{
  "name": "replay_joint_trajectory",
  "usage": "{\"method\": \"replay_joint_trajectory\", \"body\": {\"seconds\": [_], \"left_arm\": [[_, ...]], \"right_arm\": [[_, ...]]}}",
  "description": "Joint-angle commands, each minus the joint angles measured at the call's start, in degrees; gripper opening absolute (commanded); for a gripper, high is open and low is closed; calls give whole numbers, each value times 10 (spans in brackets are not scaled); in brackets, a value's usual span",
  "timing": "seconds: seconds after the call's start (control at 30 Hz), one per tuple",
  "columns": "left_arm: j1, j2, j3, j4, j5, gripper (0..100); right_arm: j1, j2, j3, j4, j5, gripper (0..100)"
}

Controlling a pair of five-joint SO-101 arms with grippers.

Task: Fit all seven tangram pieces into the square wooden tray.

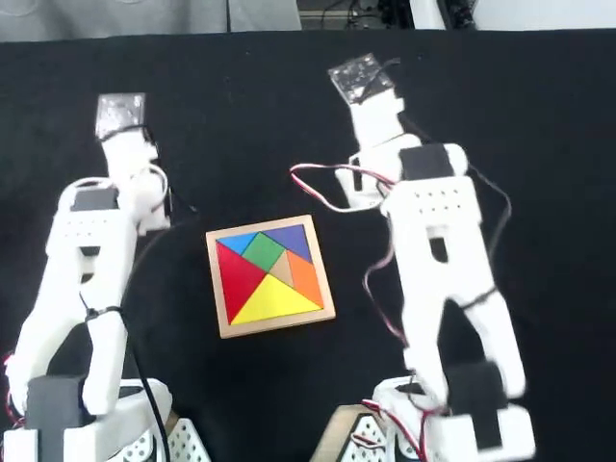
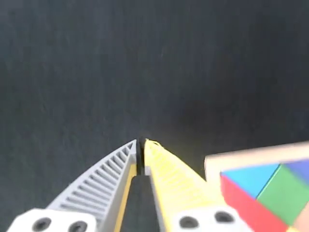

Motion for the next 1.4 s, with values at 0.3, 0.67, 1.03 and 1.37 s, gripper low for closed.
{"method": "replay_joint_trajectory", "body": {"seconds": [0.3, 0.67, 1.03, 1.37], "left_arm": [[-1, -143, -351, 290, 3, 29], [-3, -491, -335, 351, 2, 29], [-7, -863, -78, 276, -3, 29], [-6, -896, 30, 239, -8, 29]], "right_arm": [[9, -305, -7, 52, -60, 15], [10, -566, -2, 126, -62, 15], [11, -737, -2, 183, -60, 15], [11, -932, 204, 124, -37, 15]]}}
